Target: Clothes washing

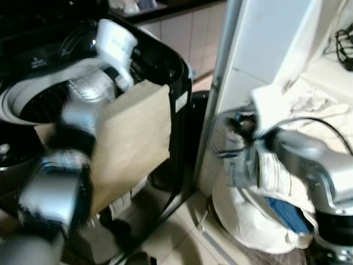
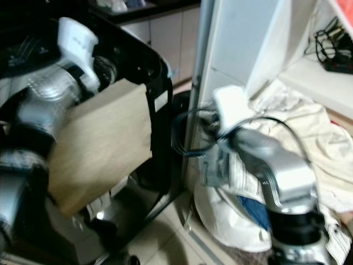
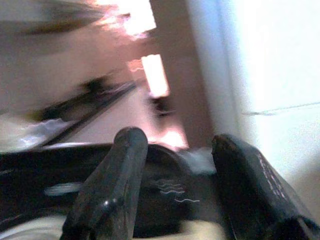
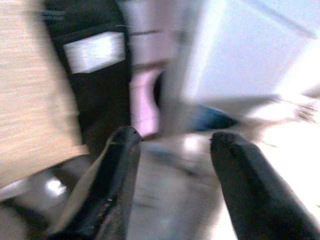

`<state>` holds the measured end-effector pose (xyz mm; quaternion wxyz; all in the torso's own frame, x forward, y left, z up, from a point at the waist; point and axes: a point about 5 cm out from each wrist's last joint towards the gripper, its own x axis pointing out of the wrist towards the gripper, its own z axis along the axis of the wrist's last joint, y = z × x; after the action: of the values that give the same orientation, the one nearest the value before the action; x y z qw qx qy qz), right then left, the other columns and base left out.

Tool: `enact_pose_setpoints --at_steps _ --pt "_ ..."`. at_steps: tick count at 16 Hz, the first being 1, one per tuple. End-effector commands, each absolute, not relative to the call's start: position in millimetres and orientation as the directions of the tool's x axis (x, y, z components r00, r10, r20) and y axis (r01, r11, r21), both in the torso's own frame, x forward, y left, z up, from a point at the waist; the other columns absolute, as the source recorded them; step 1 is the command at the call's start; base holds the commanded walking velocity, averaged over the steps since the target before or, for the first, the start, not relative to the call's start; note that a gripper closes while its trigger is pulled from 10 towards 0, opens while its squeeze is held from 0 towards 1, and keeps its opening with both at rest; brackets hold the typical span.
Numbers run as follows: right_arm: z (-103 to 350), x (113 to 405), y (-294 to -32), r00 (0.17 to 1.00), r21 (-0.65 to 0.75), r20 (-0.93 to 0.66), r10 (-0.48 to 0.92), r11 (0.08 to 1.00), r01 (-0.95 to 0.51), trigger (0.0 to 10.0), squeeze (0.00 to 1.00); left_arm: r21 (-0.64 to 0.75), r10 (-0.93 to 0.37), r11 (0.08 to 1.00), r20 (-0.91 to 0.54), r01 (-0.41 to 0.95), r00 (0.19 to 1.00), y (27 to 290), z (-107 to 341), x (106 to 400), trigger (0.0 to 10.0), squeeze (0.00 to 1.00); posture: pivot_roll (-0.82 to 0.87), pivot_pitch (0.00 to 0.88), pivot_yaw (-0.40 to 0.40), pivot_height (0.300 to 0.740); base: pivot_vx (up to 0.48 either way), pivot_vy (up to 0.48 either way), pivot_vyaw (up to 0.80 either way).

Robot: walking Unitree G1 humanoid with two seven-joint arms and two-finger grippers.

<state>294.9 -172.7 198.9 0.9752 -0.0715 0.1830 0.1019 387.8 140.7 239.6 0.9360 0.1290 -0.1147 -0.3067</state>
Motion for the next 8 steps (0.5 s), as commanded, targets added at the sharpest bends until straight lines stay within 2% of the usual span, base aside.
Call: enact_pose_setpoints --at_steps 1,3,4,8 --pt "202 296 -184 0.932 -0.109 -0.341 0.12 0.98 -0.166 10.0 1.0 0.315 -0.685 0.715 0.137 0.624 0.716 127 240 380 10.0 0.0 -0.11 0.0 0.039 0.74 0.0 0.0 0.0" --pt "203 293 -192 0.92 -0.129 -0.365 0.14 0.972 -0.198 10.0 1.0 0.254 -0.803 0.591 0.086 0.766 0.59 110 221 358 10.0 0.0 -0.11 0.0 0.044 0.74 0.0 0.0 0.0" --pt "204 289 -194 0.903 -0.156 -0.398 0.163 0.958 -0.242 10.0 1.0 0.243 -0.832 0.547 0.052 0.801 0.552 108 213 349 10.0 0.0 -0.11 0.0 0.044 0.74 0.0 0.0 0.0" --pt "202 279 -208 0.855 -0.224 -0.505 0.12 0.938 -0.264 10.0 1.0 0.189 -0.873 0.478 -0.002 0.858 0.487 105 201 327 10.0 0.0 -0.11 0.0 0.039 0.74 0.0 0.0 0.0"
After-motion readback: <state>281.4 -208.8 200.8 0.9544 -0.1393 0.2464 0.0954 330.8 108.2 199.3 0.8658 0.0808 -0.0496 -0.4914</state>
